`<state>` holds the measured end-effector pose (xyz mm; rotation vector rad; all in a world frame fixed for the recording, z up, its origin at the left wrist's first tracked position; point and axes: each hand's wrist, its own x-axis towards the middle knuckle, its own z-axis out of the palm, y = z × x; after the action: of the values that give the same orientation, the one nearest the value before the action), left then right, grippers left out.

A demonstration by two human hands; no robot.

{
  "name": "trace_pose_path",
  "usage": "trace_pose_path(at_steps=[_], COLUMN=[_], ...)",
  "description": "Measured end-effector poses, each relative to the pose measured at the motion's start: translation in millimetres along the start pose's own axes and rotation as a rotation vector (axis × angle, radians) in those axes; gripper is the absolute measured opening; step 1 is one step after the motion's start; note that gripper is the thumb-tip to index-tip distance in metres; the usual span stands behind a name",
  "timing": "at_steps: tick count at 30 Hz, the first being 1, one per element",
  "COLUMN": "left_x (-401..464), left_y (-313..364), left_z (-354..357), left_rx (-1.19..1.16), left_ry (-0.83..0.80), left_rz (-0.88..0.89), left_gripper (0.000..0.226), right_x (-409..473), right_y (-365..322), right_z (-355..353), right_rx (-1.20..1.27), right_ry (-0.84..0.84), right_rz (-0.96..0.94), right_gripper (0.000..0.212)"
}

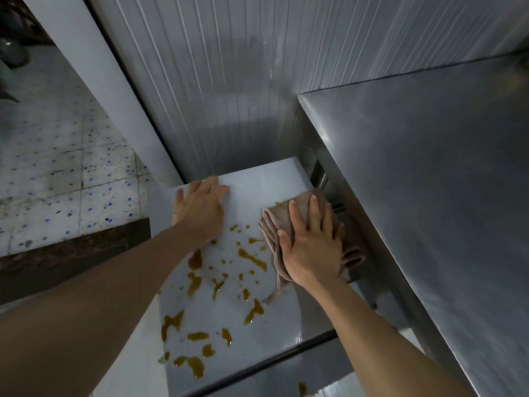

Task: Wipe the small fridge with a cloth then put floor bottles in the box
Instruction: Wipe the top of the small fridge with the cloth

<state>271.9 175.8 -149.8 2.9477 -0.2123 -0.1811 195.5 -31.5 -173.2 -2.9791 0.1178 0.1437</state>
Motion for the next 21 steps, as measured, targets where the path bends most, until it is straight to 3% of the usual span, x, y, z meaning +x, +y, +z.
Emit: trace_pose_path(at_steps=[5, 13, 21], left_x=[11.2, 10.3, 7.5], left_y=[-21.4, -26.0, -28.9], left_z=[5.1, 13.0, 11.7], left_rx=[-0.049, -0.139, -0.101], left_ry=[0.165, 0.228, 0.167], left_rz=[0.139, 0.172, 0.186], left_gripper=[0.042, 0.042, 0.047], right_x=[60.3, 143.9, 107.6], right_y=[-8.3, -27.3, -22.8], right_z=[3.2, -3.0, -0.3], right_rx=[0.031, 0.09, -0.021], right_ry=[-0.002, -0.01, -0.013], right_rz=[-0.009, -0.042, -0.137], right_gripper=[0.058, 0.045, 0.053])
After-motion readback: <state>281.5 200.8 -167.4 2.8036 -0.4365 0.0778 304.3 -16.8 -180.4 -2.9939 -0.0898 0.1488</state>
